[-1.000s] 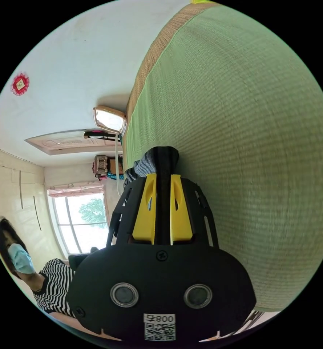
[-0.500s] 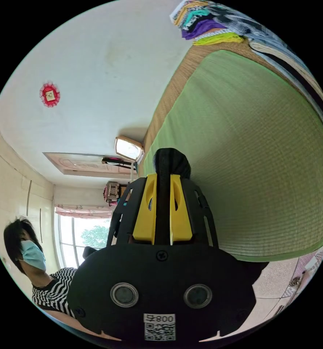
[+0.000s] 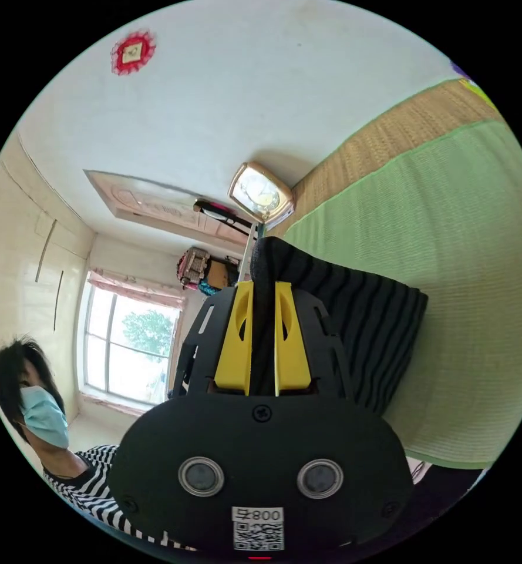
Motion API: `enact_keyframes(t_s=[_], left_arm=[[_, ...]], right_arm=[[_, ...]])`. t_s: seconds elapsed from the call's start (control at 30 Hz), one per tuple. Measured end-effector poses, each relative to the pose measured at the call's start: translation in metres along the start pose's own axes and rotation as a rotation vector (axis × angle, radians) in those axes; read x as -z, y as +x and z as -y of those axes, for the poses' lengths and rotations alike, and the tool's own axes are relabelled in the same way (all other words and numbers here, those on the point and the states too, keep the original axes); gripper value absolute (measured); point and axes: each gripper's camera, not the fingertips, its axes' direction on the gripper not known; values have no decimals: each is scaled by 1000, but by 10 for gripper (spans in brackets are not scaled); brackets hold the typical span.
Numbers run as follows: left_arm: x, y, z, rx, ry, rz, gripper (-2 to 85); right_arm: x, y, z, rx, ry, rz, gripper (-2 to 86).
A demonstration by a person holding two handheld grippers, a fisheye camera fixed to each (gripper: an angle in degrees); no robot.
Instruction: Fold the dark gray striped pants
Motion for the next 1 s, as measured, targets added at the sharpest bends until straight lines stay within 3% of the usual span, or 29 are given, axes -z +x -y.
enact_keyframes(t_s=[0.27, 0.67, 1.0], left_arm=[[103, -107, -5, 267, 132, 4, 24], [195, -216, -1, 509, 168, 26, 19], [243, -253, 15, 571, 306, -74, 21]], right_arm=[[-195, 8, 4, -9, -173, -98, 64], [-400, 61, 0, -24, -360, -267, 21], [-440, 77, -28, 202, -390, -187, 2]])
